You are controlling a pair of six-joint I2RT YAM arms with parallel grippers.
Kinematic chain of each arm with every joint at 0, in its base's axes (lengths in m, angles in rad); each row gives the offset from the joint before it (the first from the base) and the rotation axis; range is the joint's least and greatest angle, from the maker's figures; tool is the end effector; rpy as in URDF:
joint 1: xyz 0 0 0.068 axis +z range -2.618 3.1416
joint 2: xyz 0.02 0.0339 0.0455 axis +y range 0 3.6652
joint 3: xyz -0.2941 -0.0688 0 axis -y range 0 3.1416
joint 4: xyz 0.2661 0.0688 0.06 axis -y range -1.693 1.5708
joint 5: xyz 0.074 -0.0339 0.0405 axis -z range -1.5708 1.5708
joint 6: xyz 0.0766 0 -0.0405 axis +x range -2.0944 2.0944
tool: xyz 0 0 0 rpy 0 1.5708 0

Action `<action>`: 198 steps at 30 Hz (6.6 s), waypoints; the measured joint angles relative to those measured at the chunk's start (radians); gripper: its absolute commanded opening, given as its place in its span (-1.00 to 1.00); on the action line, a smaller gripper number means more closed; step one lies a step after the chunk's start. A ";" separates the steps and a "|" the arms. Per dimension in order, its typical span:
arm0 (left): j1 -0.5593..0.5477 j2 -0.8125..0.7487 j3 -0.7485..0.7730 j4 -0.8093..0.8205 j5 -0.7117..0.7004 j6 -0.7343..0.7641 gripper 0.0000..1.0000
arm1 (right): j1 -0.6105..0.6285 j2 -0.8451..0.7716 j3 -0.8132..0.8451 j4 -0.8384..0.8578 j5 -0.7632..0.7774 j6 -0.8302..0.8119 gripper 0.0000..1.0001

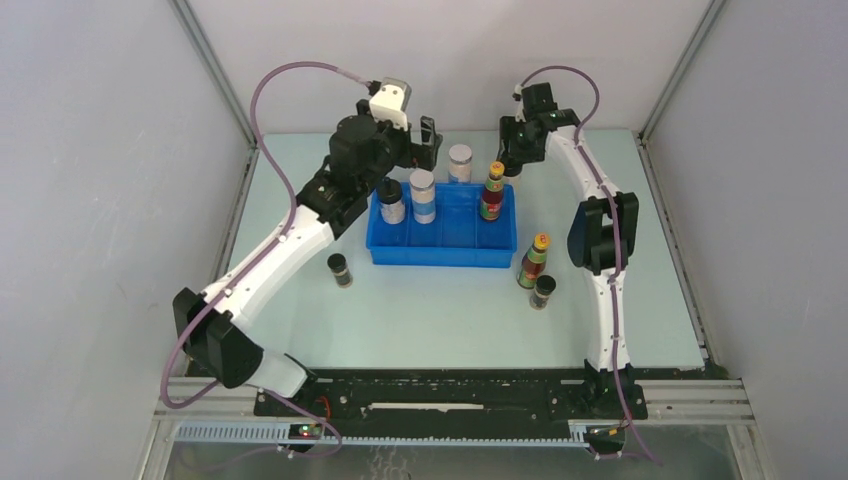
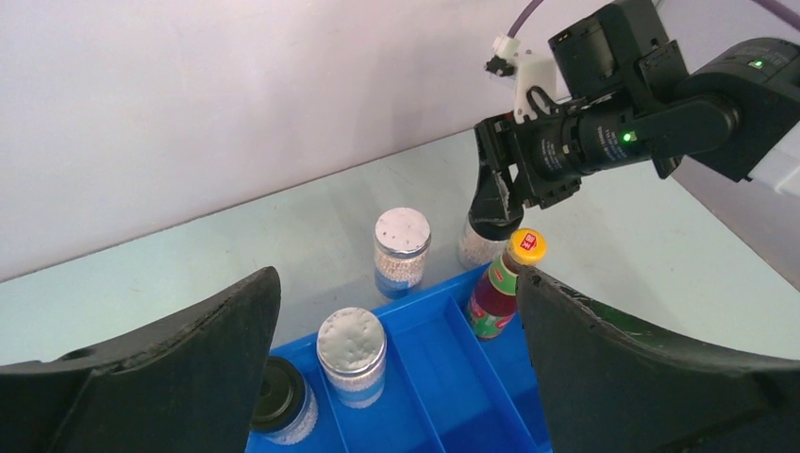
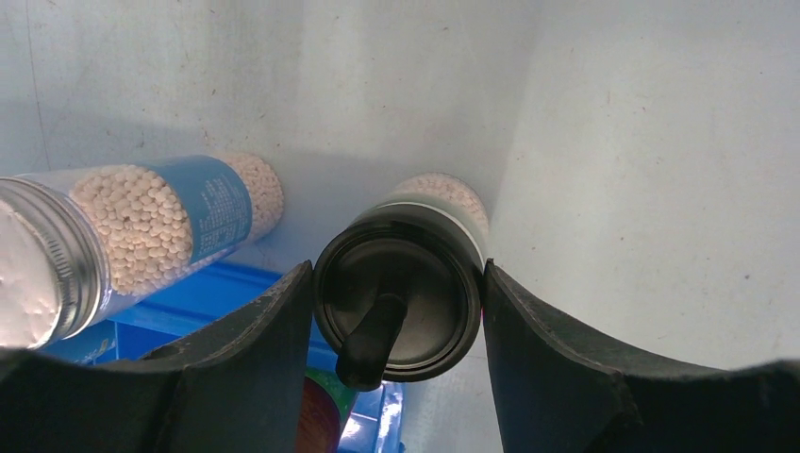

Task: Organize the condiment bottles
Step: Pick up the bottle from the center of the board, then place the bottle in the storage box.

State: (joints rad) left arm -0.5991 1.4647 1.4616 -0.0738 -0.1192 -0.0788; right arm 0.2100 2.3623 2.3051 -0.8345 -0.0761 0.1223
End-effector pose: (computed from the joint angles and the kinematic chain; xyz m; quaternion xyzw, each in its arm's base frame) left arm 0.3394 -0.2207 0.4536 0.1493 0.7182 -0.1843 0.6541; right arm 0.5785 0.1293 0.2479 -0.0540 0.9408 0.0904 0.3223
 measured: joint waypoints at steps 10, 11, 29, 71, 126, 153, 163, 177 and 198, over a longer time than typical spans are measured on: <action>0.000 -0.048 -0.042 -0.002 -0.019 0.000 0.97 | -0.001 -0.042 0.000 0.000 0.017 0.003 -1.00; 0.000 -0.051 -0.042 -0.003 -0.020 0.000 0.97 | -0.001 -0.045 0.000 0.001 0.018 0.004 -1.00; 0.000 -0.076 -0.043 -0.002 -0.029 0.000 0.97 | -0.024 -0.105 0.000 0.003 0.047 0.016 -1.00; -0.022 -0.471 -0.281 -0.002 -0.206 -0.030 0.94 | 0.286 -0.502 -0.030 -0.064 0.214 -0.006 -1.00; -0.068 -0.762 -0.354 0.080 -0.477 -0.034 0.87 | 0.750 -0.303 -0.082 -0.010 0.232 0.024 -1.00; -0.095 -0.717 -0.354 0.231 -0.450 -0.026 0.86 | 0.653 -0.147 -0.009 0.003 0.117 0.021 -1.00; -0.099 -0.713 -0.356 0.259 -0.445 -0.025 0.86 | 0.644 -0.121 -0.006 0.010 0.097 0.021 -1.00; -0.099 -0.708 -0.359 0.274 -0.442 -0.025 0.86 | 0.642 -0.103 -0.038 0.082 0.093 0.021 -1.00; -0.106 -0.718 -0.403 0.274 -0.428 -0.025 0.86 | 0.623 -0.103 -0.218 0.217 0.086 0.022 -1.00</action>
State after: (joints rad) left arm -0.7052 0.7471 1.0588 0.2001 -0.5468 -0.1040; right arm 0.8326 2.2593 2.0869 -0.6178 0.0097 0.1440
